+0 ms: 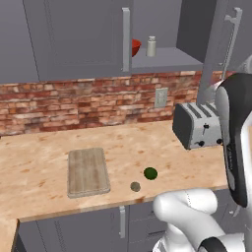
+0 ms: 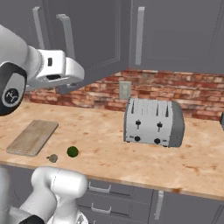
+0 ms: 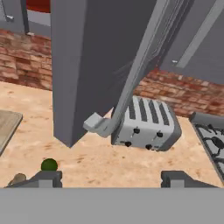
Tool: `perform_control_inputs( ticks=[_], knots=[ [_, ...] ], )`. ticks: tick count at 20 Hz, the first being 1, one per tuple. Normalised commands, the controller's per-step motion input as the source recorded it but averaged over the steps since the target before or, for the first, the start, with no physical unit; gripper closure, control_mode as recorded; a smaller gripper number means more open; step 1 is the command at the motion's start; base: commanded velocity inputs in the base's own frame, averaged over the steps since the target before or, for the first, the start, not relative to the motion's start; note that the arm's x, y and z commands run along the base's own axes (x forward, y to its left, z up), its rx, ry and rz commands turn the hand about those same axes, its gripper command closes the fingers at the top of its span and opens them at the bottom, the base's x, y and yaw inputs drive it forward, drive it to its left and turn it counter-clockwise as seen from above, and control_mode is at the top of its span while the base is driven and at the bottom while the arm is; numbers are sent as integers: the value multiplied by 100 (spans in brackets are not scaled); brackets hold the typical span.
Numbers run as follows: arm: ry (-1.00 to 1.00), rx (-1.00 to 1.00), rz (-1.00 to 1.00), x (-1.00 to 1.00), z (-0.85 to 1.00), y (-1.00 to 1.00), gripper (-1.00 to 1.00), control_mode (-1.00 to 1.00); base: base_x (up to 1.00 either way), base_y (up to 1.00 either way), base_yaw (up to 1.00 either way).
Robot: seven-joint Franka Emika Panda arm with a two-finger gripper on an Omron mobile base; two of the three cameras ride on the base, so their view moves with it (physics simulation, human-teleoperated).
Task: Open the cabinet. Place the bowl and condiment on the counter. Then place the lime and garlic on the cutting board.
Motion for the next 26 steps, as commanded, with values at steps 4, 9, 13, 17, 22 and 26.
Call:
perform_control_inputs(
  ticks=[4, 9, 13, 17, 22, 26],
  knots=[
    [-20, -33, 9, -89, 4, 87, -100, -100, 0, 0, 0],
    [-20, -33, 7, -39, 15, 100, -100, -100, 0, 0, 0],
    [8, -26, 7, 54, -6, 94, -100, -100, 0, 0, 0],
    [36, -17, -17, 100, -5, 25, -100, -100, 0, 0, 0],
    [30, -10, -12, 100, -10, -17, -100, -100, 0, 0, 0],
    [22, -5, -3, 80, -1, -93, -100, -100, 0, 0, 0]
  ],
)
